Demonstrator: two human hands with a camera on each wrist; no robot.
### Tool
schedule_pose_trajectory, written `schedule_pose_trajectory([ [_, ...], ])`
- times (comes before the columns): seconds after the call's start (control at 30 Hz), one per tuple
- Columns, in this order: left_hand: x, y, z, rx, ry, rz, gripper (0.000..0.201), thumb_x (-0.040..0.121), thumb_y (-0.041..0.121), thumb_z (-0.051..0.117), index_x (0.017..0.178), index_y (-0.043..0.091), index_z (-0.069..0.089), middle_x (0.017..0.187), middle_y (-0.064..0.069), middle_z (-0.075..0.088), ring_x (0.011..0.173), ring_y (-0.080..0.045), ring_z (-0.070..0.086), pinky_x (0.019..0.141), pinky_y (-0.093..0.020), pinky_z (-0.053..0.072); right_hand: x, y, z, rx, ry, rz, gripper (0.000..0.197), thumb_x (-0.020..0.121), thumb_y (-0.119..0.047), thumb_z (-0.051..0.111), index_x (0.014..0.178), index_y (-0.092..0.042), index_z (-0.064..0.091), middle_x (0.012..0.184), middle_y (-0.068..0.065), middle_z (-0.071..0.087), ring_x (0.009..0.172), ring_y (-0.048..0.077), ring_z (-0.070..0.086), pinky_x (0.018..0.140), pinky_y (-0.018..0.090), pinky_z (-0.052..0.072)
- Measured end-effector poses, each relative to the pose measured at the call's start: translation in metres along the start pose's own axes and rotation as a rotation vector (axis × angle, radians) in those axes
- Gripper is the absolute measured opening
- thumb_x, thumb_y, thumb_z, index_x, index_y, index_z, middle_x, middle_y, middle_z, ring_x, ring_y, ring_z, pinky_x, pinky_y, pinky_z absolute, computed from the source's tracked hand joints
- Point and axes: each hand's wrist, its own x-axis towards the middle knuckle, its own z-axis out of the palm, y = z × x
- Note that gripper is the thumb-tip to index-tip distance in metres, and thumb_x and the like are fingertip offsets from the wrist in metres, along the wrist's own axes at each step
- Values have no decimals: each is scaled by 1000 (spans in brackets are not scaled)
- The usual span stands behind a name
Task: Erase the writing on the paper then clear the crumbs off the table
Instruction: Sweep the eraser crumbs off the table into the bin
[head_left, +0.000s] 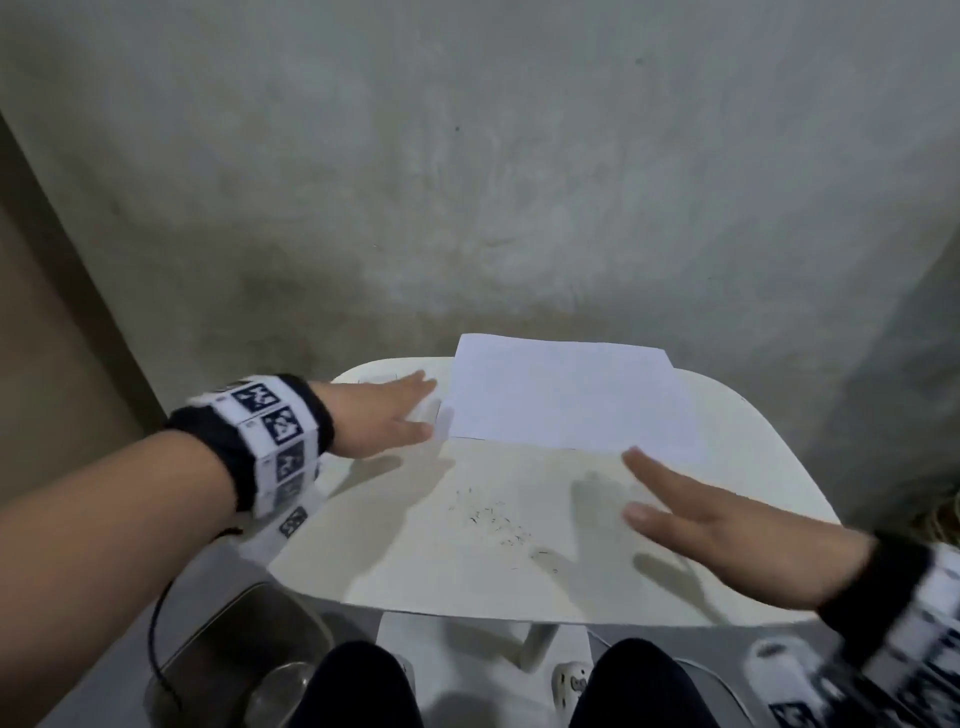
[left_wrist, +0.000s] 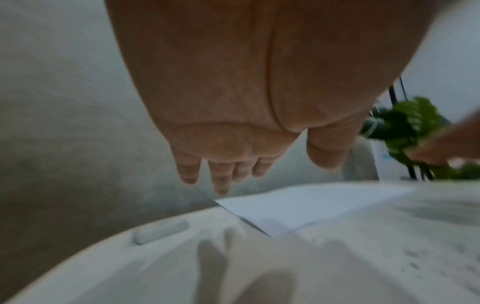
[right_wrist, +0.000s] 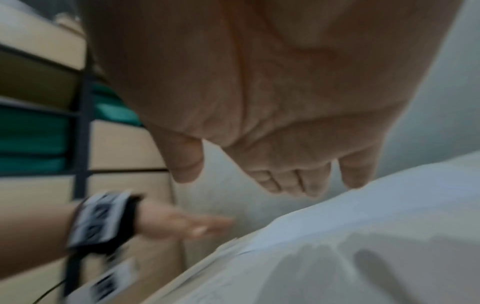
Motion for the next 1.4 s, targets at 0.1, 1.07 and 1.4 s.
schedule_pose_trajectory([
  [0.1,-46,-37,23,-11,-49,-126,109,70,86,7,155,18,-5,163,-3,-8,149,-14,-1,120,-35,3,-33,45,30,-53,138,353,134,46,-99,-2,153,-20,3,161,-7,-4,143,0,-2,118,24,2],
  [1.07,-74,37,64,-243,190,-54,127,49,94,-19,153,22,-12,155,9,-24,142,-3,-24,115,-23,-12,48,-45,27,-294,-24,-152,71,100,-52,24,153,-15,-6,161,-3,-9,148,9,-7,119,32,-1],
  [1.4,-46,28,61,157,-178,6,95,87,75,16,153,14,-14,160,-6,-21,148,-16,-12,120,-37,-2,75,-76,16,-326,-342,-318,60,102,-43,32,153,-16,15,159,-2,17,145,15,19,119,34,11],
])
